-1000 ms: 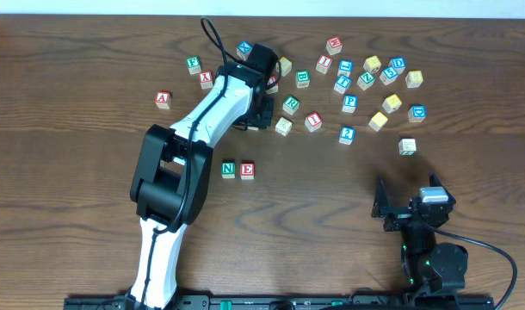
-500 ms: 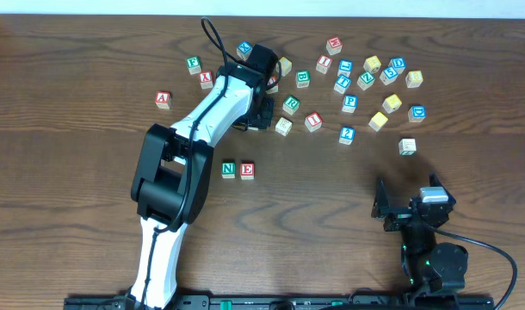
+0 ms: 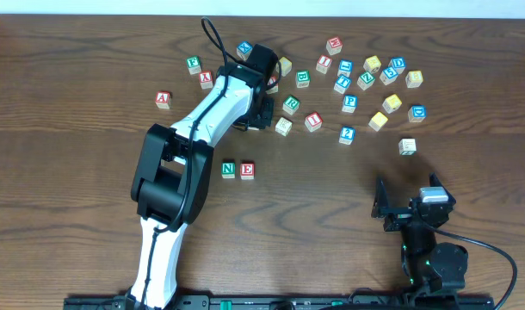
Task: Spell out NEURIPS
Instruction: 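Lower the left gripper around the red U block and close, then lift the red U block and carry it toward the E block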
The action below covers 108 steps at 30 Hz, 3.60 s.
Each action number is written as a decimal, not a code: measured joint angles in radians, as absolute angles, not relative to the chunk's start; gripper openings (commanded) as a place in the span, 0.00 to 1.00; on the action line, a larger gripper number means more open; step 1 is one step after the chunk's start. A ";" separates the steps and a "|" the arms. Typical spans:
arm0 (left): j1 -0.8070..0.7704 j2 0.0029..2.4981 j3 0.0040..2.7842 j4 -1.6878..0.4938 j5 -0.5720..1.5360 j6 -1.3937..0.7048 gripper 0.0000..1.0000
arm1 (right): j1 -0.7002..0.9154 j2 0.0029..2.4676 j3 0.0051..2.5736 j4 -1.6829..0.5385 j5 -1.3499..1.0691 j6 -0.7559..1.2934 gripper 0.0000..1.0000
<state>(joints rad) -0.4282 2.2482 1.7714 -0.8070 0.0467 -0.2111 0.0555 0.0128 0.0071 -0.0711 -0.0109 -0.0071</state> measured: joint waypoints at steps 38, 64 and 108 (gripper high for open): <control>-0.431 1.991 1.776 -0.884 0.047 -0.209 0.22 | 0.056 0.013 0.007 -0.071 -0.011 -0.007 0.99; -0.698 1.944 1.695 -0.982 -0.005 -0.391 0.10 | 0.056 0.013 0.007 -0.071 -0.011 -0.007 0.99; -0.768 1.943 1.326 -0.705 -0.143 -0.588 0.10 | 0.056 0.013 0.007 -0.071 -0.011 -0.007 0.99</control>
